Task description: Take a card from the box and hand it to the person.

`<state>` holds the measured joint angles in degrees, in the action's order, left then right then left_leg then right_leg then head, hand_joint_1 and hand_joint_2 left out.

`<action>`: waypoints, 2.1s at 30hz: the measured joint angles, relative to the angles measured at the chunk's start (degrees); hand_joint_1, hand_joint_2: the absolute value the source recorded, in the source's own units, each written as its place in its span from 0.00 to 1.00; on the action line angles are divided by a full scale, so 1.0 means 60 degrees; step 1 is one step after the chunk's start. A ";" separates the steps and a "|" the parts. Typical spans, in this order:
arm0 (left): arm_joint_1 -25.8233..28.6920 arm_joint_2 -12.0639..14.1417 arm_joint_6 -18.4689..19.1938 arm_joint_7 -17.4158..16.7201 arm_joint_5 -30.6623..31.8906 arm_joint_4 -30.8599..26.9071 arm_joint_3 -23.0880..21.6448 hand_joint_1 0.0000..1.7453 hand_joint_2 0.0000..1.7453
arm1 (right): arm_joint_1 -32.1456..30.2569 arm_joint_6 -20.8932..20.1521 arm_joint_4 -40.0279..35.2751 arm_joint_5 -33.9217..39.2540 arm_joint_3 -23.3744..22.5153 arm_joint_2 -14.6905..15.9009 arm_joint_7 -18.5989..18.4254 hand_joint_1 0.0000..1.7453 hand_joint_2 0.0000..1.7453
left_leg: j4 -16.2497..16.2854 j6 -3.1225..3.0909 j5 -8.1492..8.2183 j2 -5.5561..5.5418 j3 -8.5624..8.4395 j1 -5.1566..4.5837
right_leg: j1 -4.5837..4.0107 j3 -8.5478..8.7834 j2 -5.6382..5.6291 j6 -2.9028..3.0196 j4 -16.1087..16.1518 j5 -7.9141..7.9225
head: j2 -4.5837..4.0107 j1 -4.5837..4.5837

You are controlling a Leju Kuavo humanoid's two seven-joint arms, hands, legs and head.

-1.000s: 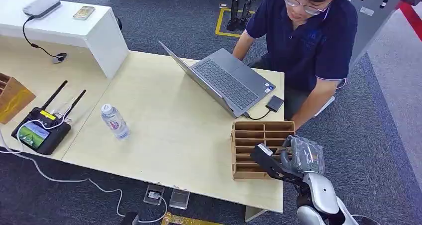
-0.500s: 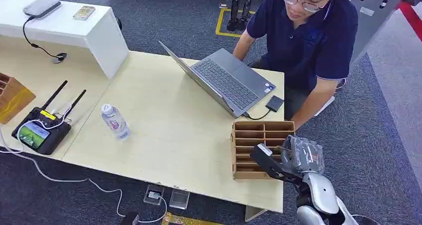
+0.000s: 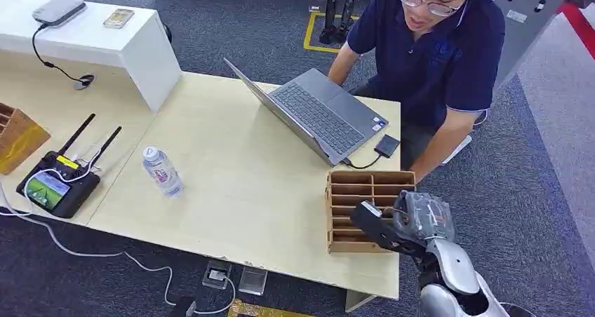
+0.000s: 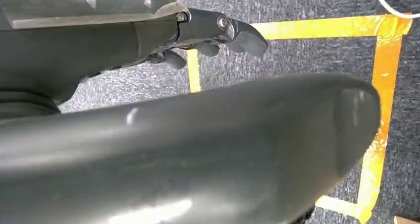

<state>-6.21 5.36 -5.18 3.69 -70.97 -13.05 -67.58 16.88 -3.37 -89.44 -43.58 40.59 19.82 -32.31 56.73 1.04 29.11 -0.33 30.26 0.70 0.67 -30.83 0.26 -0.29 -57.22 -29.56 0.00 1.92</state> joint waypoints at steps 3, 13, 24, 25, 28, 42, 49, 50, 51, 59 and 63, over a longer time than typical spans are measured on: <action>0.0000 0.0036 0.0000 0.0000 -0.0011 0.0000 0.0000 0.00 0.00 | 0.0254 -0.0564 -0.0324 0.0594 0.0004 0.0142 -0.0219 1.00 1.00 | 0.0000 0.0000 -0.0001 0.0000 0.0002 0.0000 | 0.0000 0.0000 0.0001 0.0000 -0.0001 0.0001 | 0.0000 0.0004; 0.0009 0.0080 0.0007 0.0004 -0.0182 0.0000 0.0000 0.00 0.00 | 0.1275 -0.1471 -0.1913 0.0844 0.0022 0.0670 -0.0914 1.00 1.00 | 0.0001 0.0000 -0.0001 0.0001 0.0005 0.0000 | 0.0000 -0.0004 0.0002 0.0000 -0.0001 0.0001 | 0.0000 -0.0007; 0.0000 0.0069 0.0066 0.0015 -0.0244 0.0000 0.0004 0.00 0.00 | 0.1522 0.1062 -0.2455 -0.1148 0.0058 0.0615 0.0507 1.00 1.00 | 0.0000 0.0000 -0.0001 -0.0003 0.0012 0.0000 | 0.0000 -0.0004 0.0002 0.0000 -0.0002 0.0001 | 0.0000 -0.0004; 0.0000 0.0066 0.0066 0.0018 -0.0229 0.0000 0.0004 0.00 0.00 | 0.1522 0.1361 -0.2374 -0.1203 0.0062 0.0575 0.0697 1.00 1.00 | 0.0000 0.0000 -0.0001 -0.0003 0.0012 0.0000 | 0.0000 -0.0004 0.0002 0.0000 -0.0002 0.0001 | 0.0000 -0.0004; 0.0000 0.0047 0.0066 0.0029 -0.0204 0.0000 0.0004 0.00 0.00 | 0.1515 0.2231 -0.1970 -0.1414 0.0069 0.0430 0.1126 1.00 1.00 | 0.0000 0.0000 -0.0001 -0.0003 0.0013 0.0000 | 0.0000 -0.0003 0.0005 0.0000 -0.0002 0.0001 | 0.0000 0.0000; 0.0001 -0.0011 0.0066 0.0033 -0.0200 0.0000 0.0004 0.00 0.00 | 0.1512 0.3564 -0.0466 -0.1928 0.0062 0.0073 0.1352 1.00 1.00 | 0.0000 0.0000 -0.0001 -0.0004 0.0013 0.0000 | 0.0000 -0.0006 0.0004 0.0000 -0.0002 0.0001 | 0.0000 0.0000; 0.0004 -0.0011 0.0193 0.0189 -0.0080 0.0000 0.0000 0.00 0.00 | 0.1512 0.3564 -0.0240 -0.1939 0.0044 0.0025 0.1271 0.00 1.00 | 0.0000 0.0000 -0.0001 -0.0003 0.0013 0.0000 | 0.0000 -0.0006 0.0005 0.0000 -0.0002 0.0001 | 0.0000 0.0000; 0.0002 -0.0011 0.0237 0.0262 -0.0062 0.0000 0.0000 0.00 0.00 | 0.1511 0.3564 -0.0218 -0.1928 0.0033 0.0018 0.1257 0.00 1.00 | 0.0000 0.0000 -0.0001 -0.0003 0.0013 0.0000 | 0.0000 -0.0006 0.0005 0.0000 -0.0002 0.0001 | 0.0000 0.0000; 0.0002 -0.0011 0.0262 0.0325 -0.0062 0.0000 0.0000 0.00 0.00 | 0.1503 0.3567 -0.0196 -0.1862 0.0014 0.0011 0.1250 0.00 1.00 | 0.0000 0.0000 -0.0001 -0.0003 0.0012 0.0000 | 0.0000 -0.0006 0.0004 0.0000 -0.0002 0.0001 | 0.0000 0.0000; 0.0007 -0.0011 0.0131 0.0361 -0.0240 0.0000 0.0007 0.00 0.00 | 0.1089 0.3589 -0.0182 0.2526 -0.0354 -0.0040 0.2606 0.00 1.00 | 0.0001 0.0000 -0.0001 -0.0004 0.0011 0.0000 | 0.0000 -0.0007 0.0005 0.0000 -0.0001 0.0001 | 0.0000 0.0000; 0.0013 -0.0011 0.0073 0.0353 -0.0298 0.0000 0.0007 0.00 0.00 | 0.0710 0.3687 -0.0316 0.4219 -0.0593 -0.0037 0.3165 0.00 1.00 | 0.0001 0.0000 0.0000 -0.0004 0.0009 0.0000 | 0.0000 -0.0008 0.0004 0.0000 0.0000 0.0000 | 0.0000 0.0000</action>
<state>-6.13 5.29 -4.74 5.81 -72.76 -13.05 -67.54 21.14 18.75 -91.34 -18.27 37.03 19.61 -13.32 56.74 1.04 29.11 -0.35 30.31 0.70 0.67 -30.87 0.28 -0.29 -57.21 -29.55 0.00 1.92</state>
